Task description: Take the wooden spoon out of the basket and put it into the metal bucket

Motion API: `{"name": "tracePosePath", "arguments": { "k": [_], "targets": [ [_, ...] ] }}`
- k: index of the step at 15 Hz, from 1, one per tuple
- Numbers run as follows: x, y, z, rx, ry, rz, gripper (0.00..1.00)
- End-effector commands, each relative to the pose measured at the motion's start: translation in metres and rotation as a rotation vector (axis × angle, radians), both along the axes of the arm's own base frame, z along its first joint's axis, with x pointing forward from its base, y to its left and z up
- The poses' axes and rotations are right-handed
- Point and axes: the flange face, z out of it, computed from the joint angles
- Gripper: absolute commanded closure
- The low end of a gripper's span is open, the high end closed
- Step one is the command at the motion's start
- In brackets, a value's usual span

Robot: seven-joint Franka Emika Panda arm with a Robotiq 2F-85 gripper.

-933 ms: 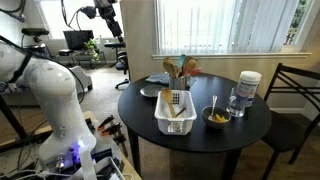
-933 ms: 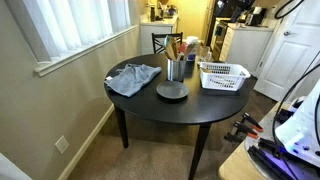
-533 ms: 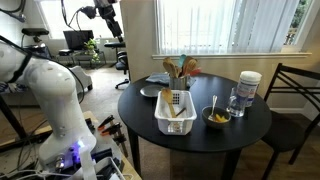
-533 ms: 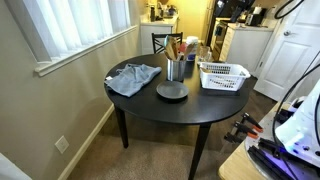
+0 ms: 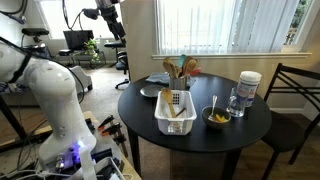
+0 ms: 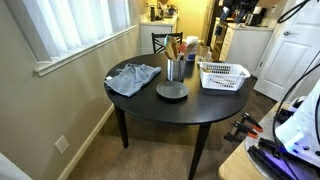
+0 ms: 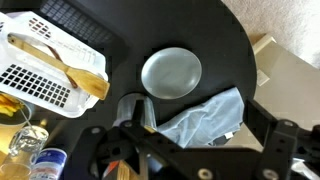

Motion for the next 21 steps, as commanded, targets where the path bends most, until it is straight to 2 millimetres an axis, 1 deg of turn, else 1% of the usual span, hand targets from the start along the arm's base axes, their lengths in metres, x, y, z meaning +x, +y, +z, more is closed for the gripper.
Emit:
{"name": "tracePosePath", "arguments": {
  "k": [1, 4, 7, 8, 9, 10, 12, 14, 18, 21],
  "targets": [
    [-0.010, -0.058, -0.017, -0.093, 0.038, 0.076, 0.00],
    [-0.014, -0.115, -0.031, -0.143, 0.062, 0.141, 0.00],
    [-0.013, -0.172, -0.042, -0.134, 0.069, 0.234, 0.00],
    [-0.009, -0.189, -0.047, -0.132, 0.072, 0.260, 0.00],
    [-0.007, -0.203, -0.049, -0.128, 0.074, 0.289, 0.00],
    [-0.001, -0.214, -0.056, -0.119, 0.079, 0.313, 0.00],
    [0.010, -0.229, -0.072, -0.116, 0.091, 0.355, 0.00],
    [0.024, -0.237, -0.089, -0.117, 0.102, 0.392, 0.00],
    [0.053, -0.244, -0.120, -0.160, 0.131, 0.458, 0.00],
    [0.071, -0.248, -0.137, -0.198, 0.141, 0.477, 0.00]
  ]
}}
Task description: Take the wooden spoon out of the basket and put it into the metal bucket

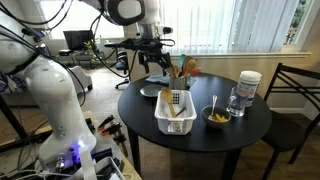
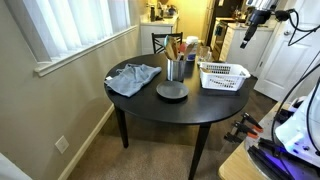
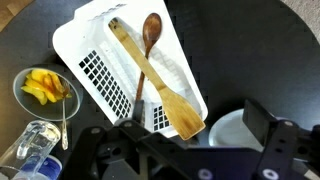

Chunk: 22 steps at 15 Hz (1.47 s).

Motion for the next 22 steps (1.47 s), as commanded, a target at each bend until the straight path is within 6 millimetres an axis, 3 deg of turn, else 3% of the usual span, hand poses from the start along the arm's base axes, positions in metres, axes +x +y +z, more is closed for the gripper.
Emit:
{"name": "tracePosePath", "arguments": {
  "k": [1, 9, 21, 22],
  "targets": [
    [0.027, -0.008, -0.017, -0.063, 0.011, 0.056, 0.00],
    [0.056, -0.023, -0.036, -0.091, 0.021, 0.098, 0.00],
    [0.055, -0.021, -0.036, -0.094, 0.035, 0.110, 0.00],
    [0.055, -0.028, -0.037, -0.107, 0.035, 0.096, 0.00]
  ]
}}
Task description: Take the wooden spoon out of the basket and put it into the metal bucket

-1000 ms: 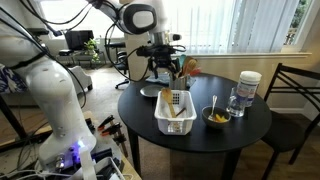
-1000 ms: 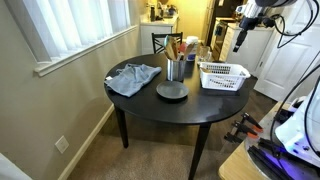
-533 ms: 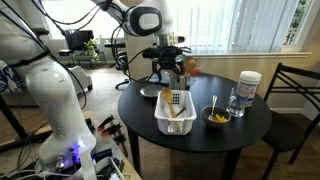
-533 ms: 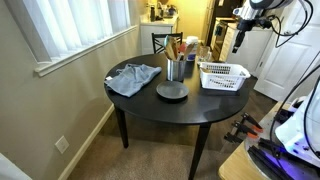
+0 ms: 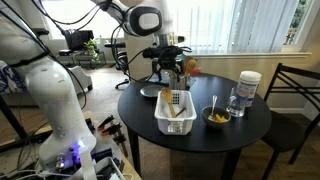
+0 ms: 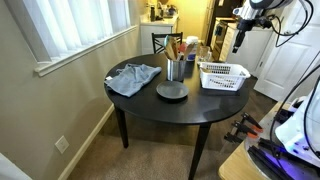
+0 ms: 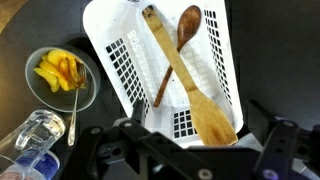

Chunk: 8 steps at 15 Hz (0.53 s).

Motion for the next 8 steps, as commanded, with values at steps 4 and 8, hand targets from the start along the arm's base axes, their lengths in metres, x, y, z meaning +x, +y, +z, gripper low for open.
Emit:
{"name": "tracePosePath", "arguments": {
  "k": [4, 8],
  "targets": [
    [0.017, -0.011, 0.000, 0.049, 0.011, 0.066, 0.00],
    [0.027, 0.002, -0.016, 0.102, 0.042, 0.199, 0.00]
  ]
}}
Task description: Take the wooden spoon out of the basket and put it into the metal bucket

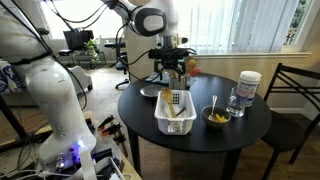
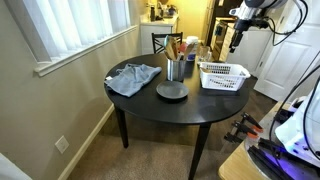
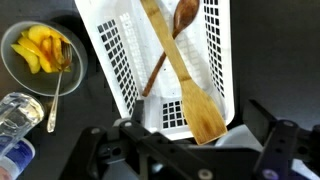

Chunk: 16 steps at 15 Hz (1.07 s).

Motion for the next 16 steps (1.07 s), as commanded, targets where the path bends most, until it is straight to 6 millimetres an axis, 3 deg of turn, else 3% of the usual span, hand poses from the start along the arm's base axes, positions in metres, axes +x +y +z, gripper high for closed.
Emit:
{"name": "tracePosePath", "arguments": {
  "k": [1, 5, 11, 14, 16],
  "targets": [
    [0.012, 0.009, -0.016, 0.044, 0.048, 0.122, 0.00],
    [0.026, 0.015, -0.035, -0.001, 0.134, 0.273, 0.00],
    [0.071, 0.013, -0.057, -0.179, 0.165, 0.445, 0.00],
    [0.080, 0.015, -0.070, -0.199, 0.214, 0.497, 0.00],
    [0.076, 0.020, -0.069, -0.181, 0.205, 0.451, 0.00]
  ]
}}
